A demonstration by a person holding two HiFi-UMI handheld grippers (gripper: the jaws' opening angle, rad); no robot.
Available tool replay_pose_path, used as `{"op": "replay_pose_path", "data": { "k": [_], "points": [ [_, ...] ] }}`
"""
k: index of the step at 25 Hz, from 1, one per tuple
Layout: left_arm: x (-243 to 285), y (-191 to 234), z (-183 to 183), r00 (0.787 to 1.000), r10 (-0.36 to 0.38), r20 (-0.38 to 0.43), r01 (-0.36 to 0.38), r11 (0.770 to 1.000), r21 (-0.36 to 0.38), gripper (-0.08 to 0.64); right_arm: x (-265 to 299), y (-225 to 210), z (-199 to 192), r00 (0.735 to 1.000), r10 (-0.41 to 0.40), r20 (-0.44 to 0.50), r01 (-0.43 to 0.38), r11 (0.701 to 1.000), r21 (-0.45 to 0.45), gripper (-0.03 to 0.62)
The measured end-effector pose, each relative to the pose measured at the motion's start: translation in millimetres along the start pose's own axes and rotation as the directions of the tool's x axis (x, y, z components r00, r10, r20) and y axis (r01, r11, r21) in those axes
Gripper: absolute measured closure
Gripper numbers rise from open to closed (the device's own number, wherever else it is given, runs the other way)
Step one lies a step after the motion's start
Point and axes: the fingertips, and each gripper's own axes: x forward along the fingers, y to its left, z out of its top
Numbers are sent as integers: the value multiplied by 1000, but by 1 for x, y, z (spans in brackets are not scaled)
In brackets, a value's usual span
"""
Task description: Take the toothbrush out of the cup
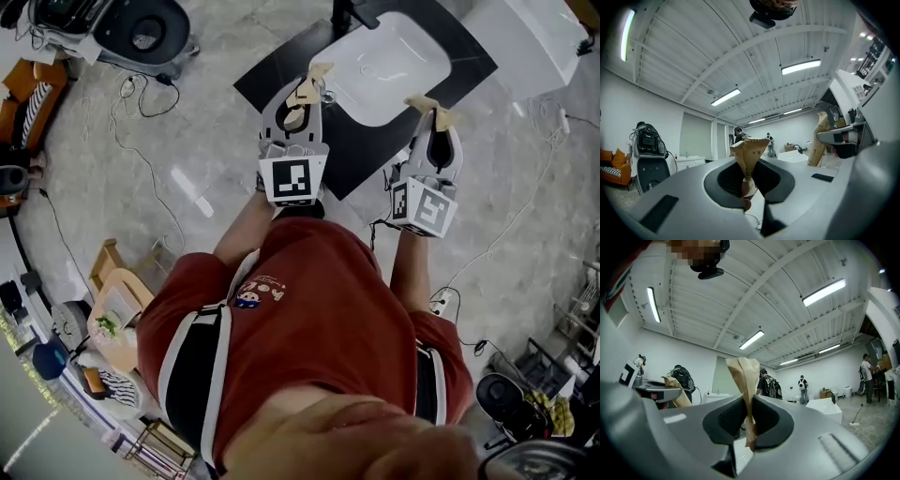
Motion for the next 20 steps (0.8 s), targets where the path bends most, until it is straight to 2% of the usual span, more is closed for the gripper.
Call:
{"op": "replay_pose_path", "data": {
  "k": [20],
  "points": [
    [4, 13, 7, 1000, 25, 14, -26, 1000, 9, 520, 18, 20, 2, 999, 53, 12, -53, 999, 5, 549]
  ]
}}
